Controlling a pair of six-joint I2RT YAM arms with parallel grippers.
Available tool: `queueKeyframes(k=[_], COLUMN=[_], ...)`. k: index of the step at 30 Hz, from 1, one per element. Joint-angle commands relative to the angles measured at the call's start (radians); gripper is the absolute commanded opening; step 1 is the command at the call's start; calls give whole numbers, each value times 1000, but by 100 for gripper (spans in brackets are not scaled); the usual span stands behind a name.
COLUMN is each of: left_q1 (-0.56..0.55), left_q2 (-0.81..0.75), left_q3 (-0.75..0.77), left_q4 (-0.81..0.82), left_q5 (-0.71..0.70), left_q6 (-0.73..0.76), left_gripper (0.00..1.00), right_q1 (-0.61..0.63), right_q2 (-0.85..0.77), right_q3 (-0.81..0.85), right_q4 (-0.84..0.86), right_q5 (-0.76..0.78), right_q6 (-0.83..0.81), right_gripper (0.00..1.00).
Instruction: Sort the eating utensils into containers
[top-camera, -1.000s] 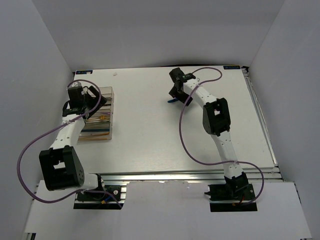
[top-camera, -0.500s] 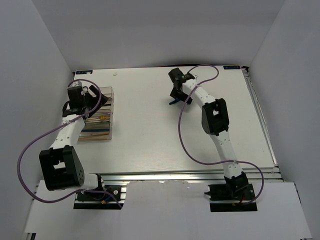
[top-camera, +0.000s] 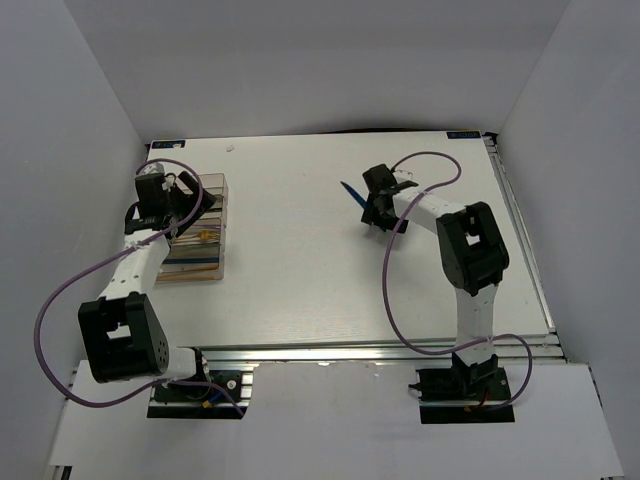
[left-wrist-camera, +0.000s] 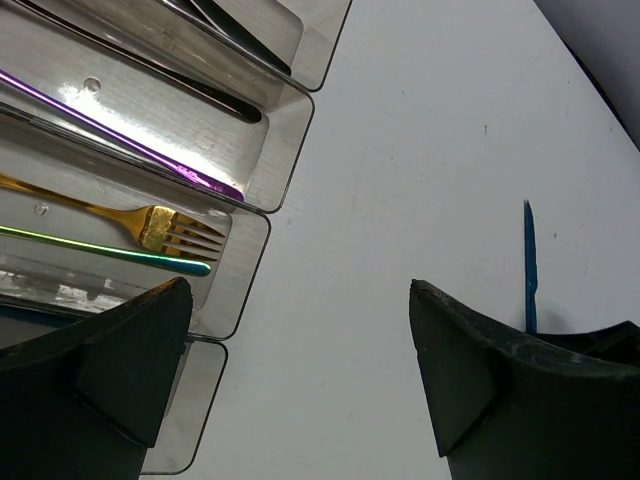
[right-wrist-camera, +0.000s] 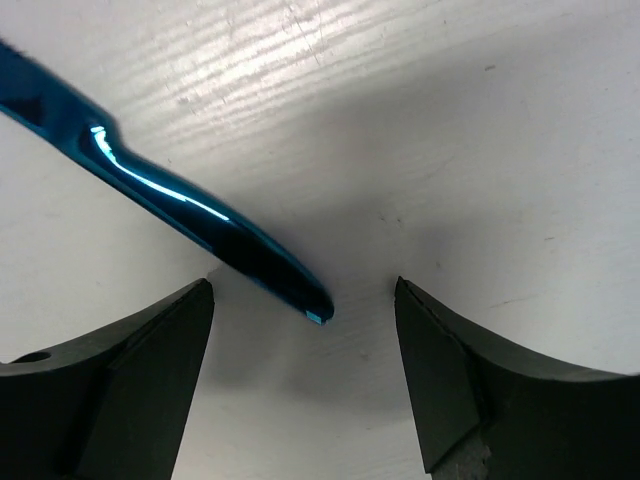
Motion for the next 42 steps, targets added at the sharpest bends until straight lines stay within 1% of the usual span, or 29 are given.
queueKeyframes(k=[1,4,5,6,10,12,13,15,16,19,20,22,23,25,28,31,32,33,35,36,37,41,42], left_q1=[1,-2,-6,-15,-27,-29,-27,-27,-27,-29,-27,-27,-27,-27,-27,-27,-27,-27,-29,-29,-27,-33,-39], left_q2=[-47,-50,-51,-48,-50,-48,-45,-40,-39,-39,-40,-40,-40,-39,-39,-39,-39,-40,-42,-42,-42,-40,-39], left_q3=[26,27,32,35,36,36,36,38,38,41,43,43,43,43,41,46,46,46,43,41,39,33,30], left_q4=[-21,-33,-38,-49,-50,-50,-50,-52,-52,-53,-53,-55,-53,-53,-49,-56,-60,-58,-50,-47,-46,-20,-12], left_q5=[-39,-53,-67,-73,-91,-91,-90,-84,-82,-87,-87,-88,-88,-85,-74,-79,-84,-85,-76,-68,-64,-6,33], left_q6=[19,25,31,37,43,43,43,43,45,47,48,48,48,47,43,50,51,51,48,47,45,34,30], left_gripper=[98,98,98,98,98,98,98,98,98,98,98,98,98,98,98,98,98,98,98,98,98,98,98], right_q1=[-15,-43,-46,-48,-55,-57,-61,-66,-69,-66,-61,-58,-57,-55,-57,-54,-54,-51,-48,-43,-41,-20,-11], right_q2=[63,82,110,122,150,141,139,161,176,216,216,202,198,199,228,270,270,270,262,257,251,208,192], right_q3=[-151,-105,-50,-24,59,75,82,136,165,181,168,110,90,63,96,164,167,164,151,135,128,61,17], right_q4=[-76,-74,-100,-114,-142,-142,-137,-142,-204,-255,-257,-248,-248,-243,-274,-343,-349,-355,-351,-341,-340,-295,-280], right_q5=[-108,-169,-169,-165,-195,-186,-223,-244,-273,-304,-304,-304,-303,-294,-310,-297,-297,-294,-271,-261,-236,-248,-270], right_q6=[-170,-272,-301,-357,-495,-534,-587,-625,-635,-665,-671,-675,-680,-683,-681,-680,-681,-681,-674,-671,-656,-636,-628], right_gripper=[77,72,71,71,73,75,76,76,75,72,68,65,61,57,48,36,28,24,11,8,0,0,0])
